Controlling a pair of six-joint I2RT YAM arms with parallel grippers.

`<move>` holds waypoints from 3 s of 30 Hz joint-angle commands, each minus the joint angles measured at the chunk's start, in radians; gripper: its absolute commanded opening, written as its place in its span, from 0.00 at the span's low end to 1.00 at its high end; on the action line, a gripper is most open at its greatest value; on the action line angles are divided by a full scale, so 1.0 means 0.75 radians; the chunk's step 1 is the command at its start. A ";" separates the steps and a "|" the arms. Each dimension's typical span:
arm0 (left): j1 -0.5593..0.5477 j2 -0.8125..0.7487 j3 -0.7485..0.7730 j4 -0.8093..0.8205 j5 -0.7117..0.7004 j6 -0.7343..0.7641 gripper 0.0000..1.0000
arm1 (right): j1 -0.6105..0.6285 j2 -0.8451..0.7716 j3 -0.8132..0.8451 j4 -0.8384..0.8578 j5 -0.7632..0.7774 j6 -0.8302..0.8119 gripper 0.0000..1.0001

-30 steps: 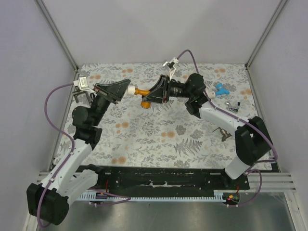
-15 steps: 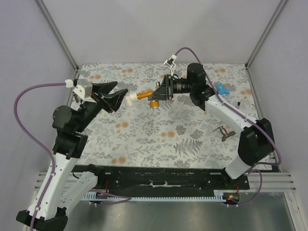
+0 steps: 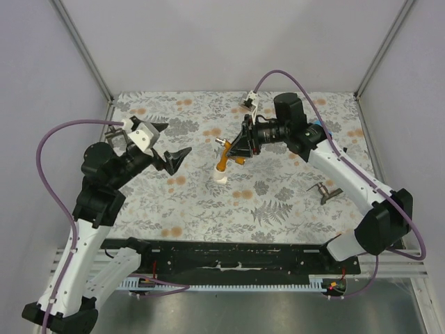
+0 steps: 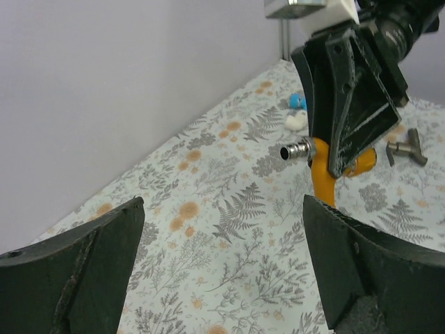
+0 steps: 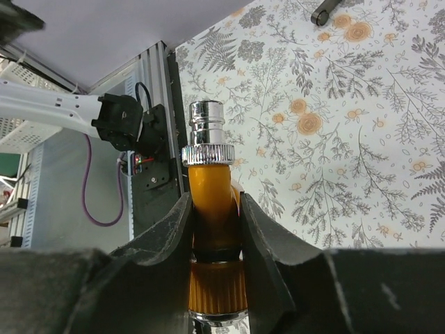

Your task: Install the water faucets

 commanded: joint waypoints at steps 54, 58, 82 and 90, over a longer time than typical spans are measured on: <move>-0.663 0.242 -0.483 0.667 -0.896 0.317 0.02 | 0.036 -0.078 0.084 0.060 0.565 0.424 0.00; -0.935 0.389 -0.507 1.007 -1.413 0.697 0.02 | 0.042 -0.025 0.124 -0.144 0.809 0.729 0.00; -0.885 0.249 -0.653 0.673 -1.123 -0.152 0.02 | -0.021 -0.088 0.274 -0.265 0.884 0.466 0.59; -0.605 0.169 -0.642 0.554 -0.556 -0.513 0.02 | -0.029 -0.229 0.100 -0.143 0.833 0.140 0.98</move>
